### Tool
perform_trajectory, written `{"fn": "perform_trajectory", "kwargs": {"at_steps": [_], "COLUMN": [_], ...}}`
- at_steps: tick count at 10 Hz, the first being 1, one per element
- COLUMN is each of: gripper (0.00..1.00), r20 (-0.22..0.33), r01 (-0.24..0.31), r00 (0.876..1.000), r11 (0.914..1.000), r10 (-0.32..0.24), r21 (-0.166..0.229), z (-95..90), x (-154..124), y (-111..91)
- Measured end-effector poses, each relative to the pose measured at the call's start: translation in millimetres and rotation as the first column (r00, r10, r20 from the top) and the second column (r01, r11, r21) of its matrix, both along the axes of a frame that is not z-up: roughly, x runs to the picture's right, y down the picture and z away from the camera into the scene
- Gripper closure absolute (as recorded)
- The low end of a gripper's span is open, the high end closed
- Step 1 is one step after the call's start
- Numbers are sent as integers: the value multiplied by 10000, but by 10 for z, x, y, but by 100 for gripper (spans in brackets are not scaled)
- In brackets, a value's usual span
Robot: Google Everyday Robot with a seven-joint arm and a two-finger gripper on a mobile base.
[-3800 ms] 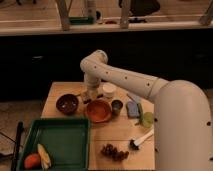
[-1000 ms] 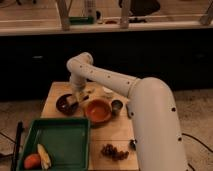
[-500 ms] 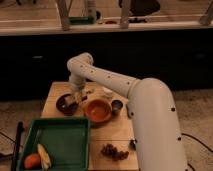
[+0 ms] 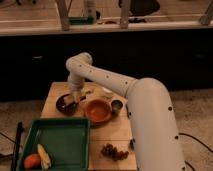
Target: Place eraser in purple bowl
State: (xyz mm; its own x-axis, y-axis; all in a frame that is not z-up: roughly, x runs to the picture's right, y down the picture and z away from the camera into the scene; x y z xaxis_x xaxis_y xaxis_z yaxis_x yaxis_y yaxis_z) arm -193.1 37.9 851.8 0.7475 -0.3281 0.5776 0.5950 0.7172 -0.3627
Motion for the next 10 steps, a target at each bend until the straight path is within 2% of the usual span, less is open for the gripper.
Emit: {"fn": "perform_trajectory", "kwargs": {"at_steps": [1, 4, 10], "gripper": [98, 98, 98], "r20": [318, 863, 1568], "r01": [564, 1376, 2248], "r00": [9979, 9866, 9617], "r11": [9984, 9904, 9742], "r10": [-566, -1385, -2249], "r21": [61, 160, 184], "z": [-7, -19, -42], "x": [-95, -228, -367], "y": [-6, -28, 5]}}
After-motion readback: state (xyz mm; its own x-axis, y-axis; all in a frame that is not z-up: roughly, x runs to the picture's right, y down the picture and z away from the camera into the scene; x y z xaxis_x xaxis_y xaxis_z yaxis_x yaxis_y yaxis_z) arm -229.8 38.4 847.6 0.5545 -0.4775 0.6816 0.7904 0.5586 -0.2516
